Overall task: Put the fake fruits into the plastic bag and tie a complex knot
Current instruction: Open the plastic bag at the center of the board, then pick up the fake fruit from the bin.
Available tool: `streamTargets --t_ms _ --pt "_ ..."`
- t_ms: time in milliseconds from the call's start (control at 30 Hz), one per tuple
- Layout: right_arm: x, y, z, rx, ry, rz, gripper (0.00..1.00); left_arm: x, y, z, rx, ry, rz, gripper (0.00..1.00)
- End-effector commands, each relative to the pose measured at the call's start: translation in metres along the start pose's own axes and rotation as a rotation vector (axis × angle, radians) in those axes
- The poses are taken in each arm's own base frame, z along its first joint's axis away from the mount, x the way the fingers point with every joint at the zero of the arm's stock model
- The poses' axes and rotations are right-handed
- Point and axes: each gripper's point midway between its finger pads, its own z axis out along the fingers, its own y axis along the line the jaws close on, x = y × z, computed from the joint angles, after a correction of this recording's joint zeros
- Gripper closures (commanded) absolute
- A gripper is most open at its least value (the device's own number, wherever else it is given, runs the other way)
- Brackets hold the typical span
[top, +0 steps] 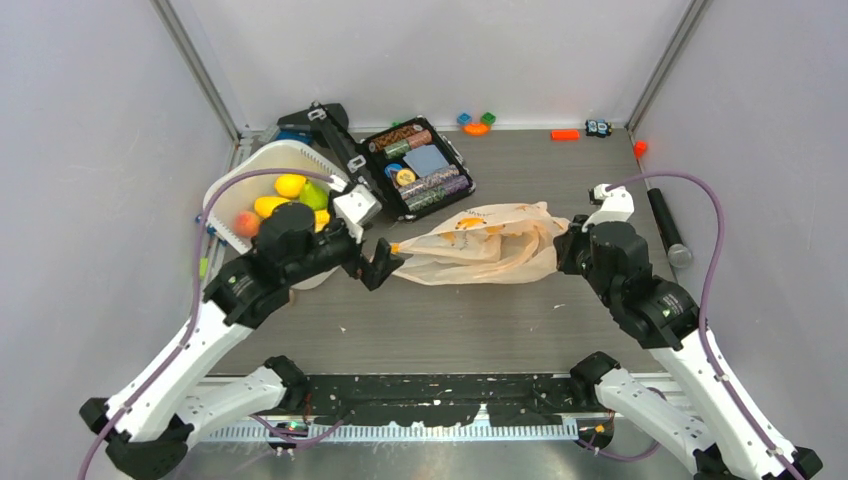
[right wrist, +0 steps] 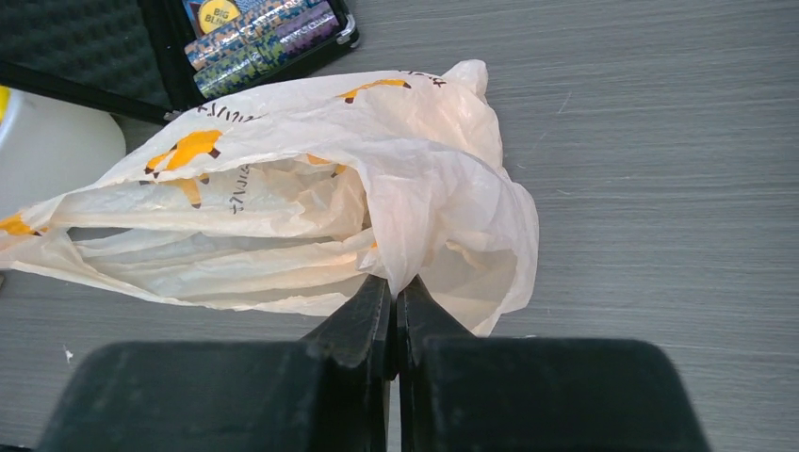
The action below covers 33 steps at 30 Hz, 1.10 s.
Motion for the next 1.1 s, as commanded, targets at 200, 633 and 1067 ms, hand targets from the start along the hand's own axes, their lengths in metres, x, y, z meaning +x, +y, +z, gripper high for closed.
streamTargets --t_ms 200,633,1067 --pt "-0.015 0.007 0.003 0.003 -0.026 0.058 0.95 -0.038 0.034 -0.058 -0.203 -0.060 -0.107 0.01" --pt "-0.006 0.036 0.024 -0.144 -0.058 0.107 0.95 0.049 0.217 -0.040 -0.846 0.306 -0.330 0.10" --pt "-0.028 0.045 0.011 -0.214 -0.143 0.060 0.95 0.148 0.316 -0.029 -0.947 0.625 -0.524 0.20"
